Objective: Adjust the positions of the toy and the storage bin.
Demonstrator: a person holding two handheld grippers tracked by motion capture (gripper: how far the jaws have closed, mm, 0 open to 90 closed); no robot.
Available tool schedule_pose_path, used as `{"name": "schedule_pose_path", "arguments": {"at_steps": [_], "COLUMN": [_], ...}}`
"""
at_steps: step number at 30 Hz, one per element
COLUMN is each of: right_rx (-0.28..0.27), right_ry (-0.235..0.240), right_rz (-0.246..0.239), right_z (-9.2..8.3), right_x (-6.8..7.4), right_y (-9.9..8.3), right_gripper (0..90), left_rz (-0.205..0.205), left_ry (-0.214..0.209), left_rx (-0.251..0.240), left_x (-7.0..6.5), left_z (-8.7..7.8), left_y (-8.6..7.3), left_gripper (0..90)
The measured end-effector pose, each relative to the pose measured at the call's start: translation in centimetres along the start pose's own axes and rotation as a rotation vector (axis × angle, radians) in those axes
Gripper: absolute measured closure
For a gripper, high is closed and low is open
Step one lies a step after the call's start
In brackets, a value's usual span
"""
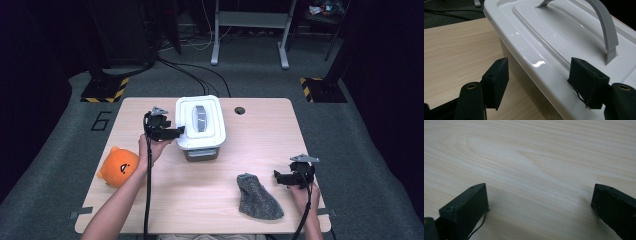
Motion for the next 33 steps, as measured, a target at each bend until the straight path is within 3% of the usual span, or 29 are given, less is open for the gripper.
{"name": "schedule_pose_path", "arguments": {"at_steps": [4, 13, 17, 22, 33], "right_rx": [0.000, 0.000, 0.000, 0.000, 0.000], "right_ry": [0.000, 0.000, 0.000, 0.001, 0.001], "right_rz": [0.000, 0.000, 0.000, 0.000, 0.000], "right_z": [0.0, 0.0, 0.0, 0.0, 0.0], "right_x": [0.0, 0.0, 0.0, 0.0, 0.0], "right_y": [0.0, 0.0, 0.0, 0.0, 0.0], "right_gripper": [0.2, 0.1, 0.1, 0.1, 0.2], "left_rz": [-0.018, -0.040, -0.051, -0.058, -0.112], "left_ry": [-0.050, -0.041, -0.012, -0.004, 0.011], "left_rx": [-0.010, -0.006, -0.014, -0.009, -0.031], "left_x": [-0.5, -1.0, -1.9, -2.3, -3.6], "left_z": [0.2, 0.2, 0.5, 0.7, 1.4], "left_y": [0.0, 0.0, 0.2, 0.3, 0.7], "left_gripper": [42.2, 42.4, 41.9, 41.8, 41.8]}}
Point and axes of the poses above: each handheld gripper's, and its own axes: z roughly forward along the jaws, y roughly out of its top, x roughly to its left, the point moved 6 cm from there along z, roughly forward along the jaws, and after that the axes turned 15 degrees about x, right-handed, at the moved point
